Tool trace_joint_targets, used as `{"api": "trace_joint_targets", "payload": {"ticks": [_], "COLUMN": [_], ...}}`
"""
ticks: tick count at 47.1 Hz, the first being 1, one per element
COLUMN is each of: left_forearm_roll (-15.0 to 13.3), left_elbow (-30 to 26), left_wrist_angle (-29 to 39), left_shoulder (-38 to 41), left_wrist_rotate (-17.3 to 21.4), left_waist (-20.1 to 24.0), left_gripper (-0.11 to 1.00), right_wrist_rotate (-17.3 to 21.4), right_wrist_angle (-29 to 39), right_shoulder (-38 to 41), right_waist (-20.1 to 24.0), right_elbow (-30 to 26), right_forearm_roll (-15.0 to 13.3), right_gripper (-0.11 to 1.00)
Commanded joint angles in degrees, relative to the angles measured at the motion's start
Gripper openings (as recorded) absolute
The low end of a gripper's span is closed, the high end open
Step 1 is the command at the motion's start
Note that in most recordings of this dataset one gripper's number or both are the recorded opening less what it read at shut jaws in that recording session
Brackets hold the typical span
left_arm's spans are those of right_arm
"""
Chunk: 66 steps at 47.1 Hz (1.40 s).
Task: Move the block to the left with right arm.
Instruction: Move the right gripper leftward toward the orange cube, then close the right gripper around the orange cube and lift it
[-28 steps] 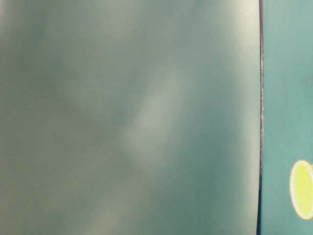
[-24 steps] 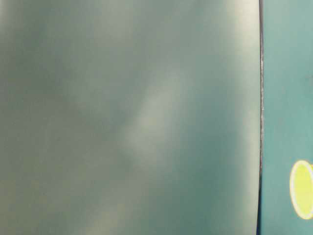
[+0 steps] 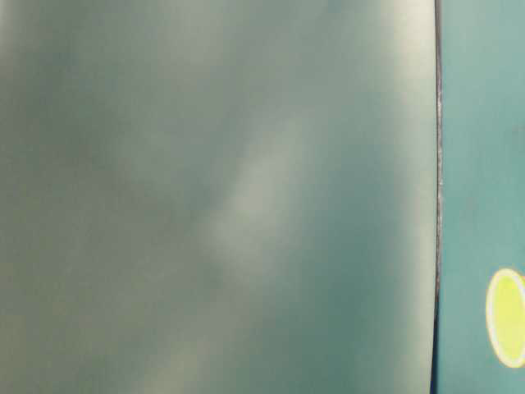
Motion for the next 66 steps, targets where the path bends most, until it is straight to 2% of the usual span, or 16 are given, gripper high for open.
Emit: {"api": "trace_joint_targets", "payload": {"ticks": [1, 13, 19, 29, 42, 54, 66], "left_forearm_roll": [0.09, 0.09, 0.09, 0.09, 0.0, 0.09, 0.0], "left_elbow": [-1.32, -0.79, -0.7, -0.53, -0.26, -0.18, -0.18], "left_wrist_angle": [0.97, 3.87, 4.75, 5.54, 5.54, 5.54, 5.54], "left_shoulder": [-1.05, -4.13, -4.83, -5.45, -5.54, -5.54, -5.54], "left_wrist_rotate": [0.0, -0.09, -0.18, -0.18, -0.18, -0.18, -0.18], "left_waist": [-0.18, -0.18, -0.18, -0.18, -0.18, -0.18, -0.18], "left_gripper": [0.0, 0.0, 0.0, 0.0, 0.0, 0.0, 0.0], "right_wrist_rotate": [0.44, 0.79, 0.88, 0.79, 0.53, 0.44, 0.62], "right_wrist_angle": [-0.18, 0.0, 1.93, 7.29, 8.0, 7.91, 8.61], "right_shoulder": [2.29, 9.67, 14.77, 25.05, 36.12, 38.67, 40.96], "right_waist": [-0.09, -0.09, -0.09, -0.09, -0.44, -4.04, -3.87], "right_elbow": [-2.02, -3.25, -4.83, -7.65, -10.37, -13.18, -14.68], "right_forearm_roll": [0.09, 0.09, 0.09, 0.18, -0.09, -2.37, -2.29], "right_gripper": [0.02, 0.44, 0.55, 0.56, 0.59, 0.66, 0.66]}}
